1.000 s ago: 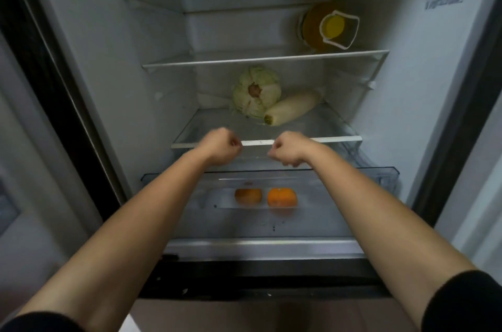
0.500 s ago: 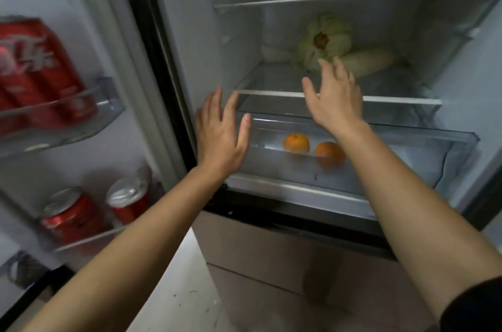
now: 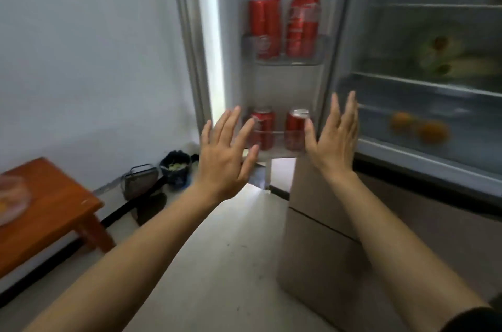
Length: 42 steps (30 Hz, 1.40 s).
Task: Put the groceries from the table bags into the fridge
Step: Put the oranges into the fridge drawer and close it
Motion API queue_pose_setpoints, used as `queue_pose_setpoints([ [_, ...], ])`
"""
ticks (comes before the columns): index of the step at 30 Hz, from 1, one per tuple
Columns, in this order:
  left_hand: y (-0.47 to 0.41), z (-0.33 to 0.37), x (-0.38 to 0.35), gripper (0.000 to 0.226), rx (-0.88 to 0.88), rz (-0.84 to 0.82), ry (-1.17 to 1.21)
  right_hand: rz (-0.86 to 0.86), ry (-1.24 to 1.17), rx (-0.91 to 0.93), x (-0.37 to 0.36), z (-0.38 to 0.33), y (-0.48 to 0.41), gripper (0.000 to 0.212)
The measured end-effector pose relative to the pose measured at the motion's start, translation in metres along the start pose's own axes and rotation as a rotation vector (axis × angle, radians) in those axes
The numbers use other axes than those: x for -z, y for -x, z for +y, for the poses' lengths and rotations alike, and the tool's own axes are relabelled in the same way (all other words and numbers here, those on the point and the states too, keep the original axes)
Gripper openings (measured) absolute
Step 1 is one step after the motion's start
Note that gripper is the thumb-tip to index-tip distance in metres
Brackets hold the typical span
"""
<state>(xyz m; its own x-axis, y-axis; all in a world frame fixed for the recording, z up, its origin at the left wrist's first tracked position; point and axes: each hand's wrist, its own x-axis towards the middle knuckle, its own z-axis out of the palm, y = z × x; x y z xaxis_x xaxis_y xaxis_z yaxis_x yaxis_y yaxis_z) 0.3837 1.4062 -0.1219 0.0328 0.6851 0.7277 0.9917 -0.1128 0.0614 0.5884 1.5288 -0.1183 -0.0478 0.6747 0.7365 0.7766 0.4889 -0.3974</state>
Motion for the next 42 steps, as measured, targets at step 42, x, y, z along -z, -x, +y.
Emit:
queue_pose_setpoints([
  [42, 0.282, -0.777, 0.164, 0.044, 1.015, -0.722, -0.231, -1.171, -0.412, 0.791, -0.605, -0.717, 0.145, 0.033],
])
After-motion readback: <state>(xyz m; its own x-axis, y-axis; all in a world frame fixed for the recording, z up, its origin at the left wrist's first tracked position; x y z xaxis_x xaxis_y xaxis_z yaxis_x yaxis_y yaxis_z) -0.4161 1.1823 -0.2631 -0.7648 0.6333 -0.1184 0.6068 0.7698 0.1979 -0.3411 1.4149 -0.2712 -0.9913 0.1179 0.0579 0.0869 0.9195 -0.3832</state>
